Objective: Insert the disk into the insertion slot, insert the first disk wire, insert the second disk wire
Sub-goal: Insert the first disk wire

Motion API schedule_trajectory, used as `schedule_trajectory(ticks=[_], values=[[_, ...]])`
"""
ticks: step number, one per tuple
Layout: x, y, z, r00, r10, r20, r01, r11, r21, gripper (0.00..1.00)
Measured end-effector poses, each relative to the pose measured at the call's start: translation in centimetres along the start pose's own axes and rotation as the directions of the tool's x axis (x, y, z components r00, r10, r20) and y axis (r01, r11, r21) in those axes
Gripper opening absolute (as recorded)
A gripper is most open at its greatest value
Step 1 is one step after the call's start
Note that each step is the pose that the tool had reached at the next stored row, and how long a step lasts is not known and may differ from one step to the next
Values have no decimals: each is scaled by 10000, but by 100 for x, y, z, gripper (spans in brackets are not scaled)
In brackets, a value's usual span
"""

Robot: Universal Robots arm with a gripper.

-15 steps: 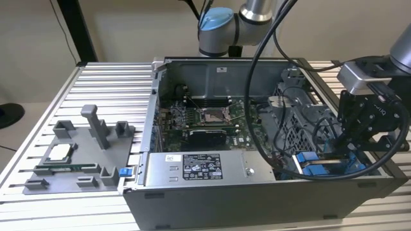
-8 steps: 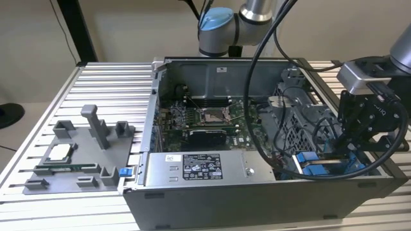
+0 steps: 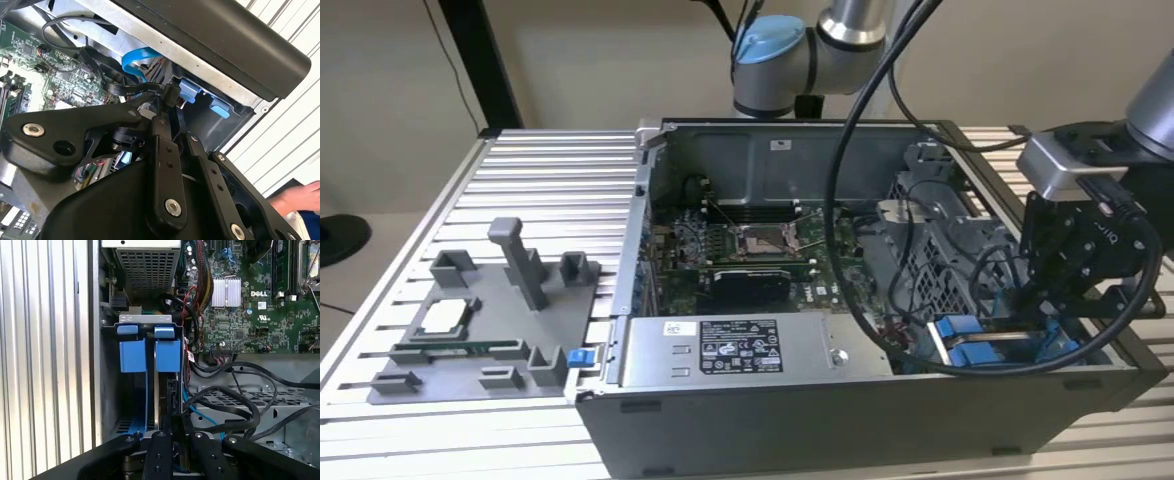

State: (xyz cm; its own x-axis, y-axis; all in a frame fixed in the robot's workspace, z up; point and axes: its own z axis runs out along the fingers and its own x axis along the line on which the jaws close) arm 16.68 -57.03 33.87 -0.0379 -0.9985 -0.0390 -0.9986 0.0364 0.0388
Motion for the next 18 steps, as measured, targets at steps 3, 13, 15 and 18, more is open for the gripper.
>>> schedule_trajectory(ticks=[3,13,15,18], values=[[1,-1,25,10000,5,-10,-5,10000,2,0],[0,1,-18,10000,12,12,-12,10000,0,100],[-4,5,-109,10000,13,2,-13,10000,0,100],[-8,10,-223,10000,14,-1,-14,10000,-1,100]])
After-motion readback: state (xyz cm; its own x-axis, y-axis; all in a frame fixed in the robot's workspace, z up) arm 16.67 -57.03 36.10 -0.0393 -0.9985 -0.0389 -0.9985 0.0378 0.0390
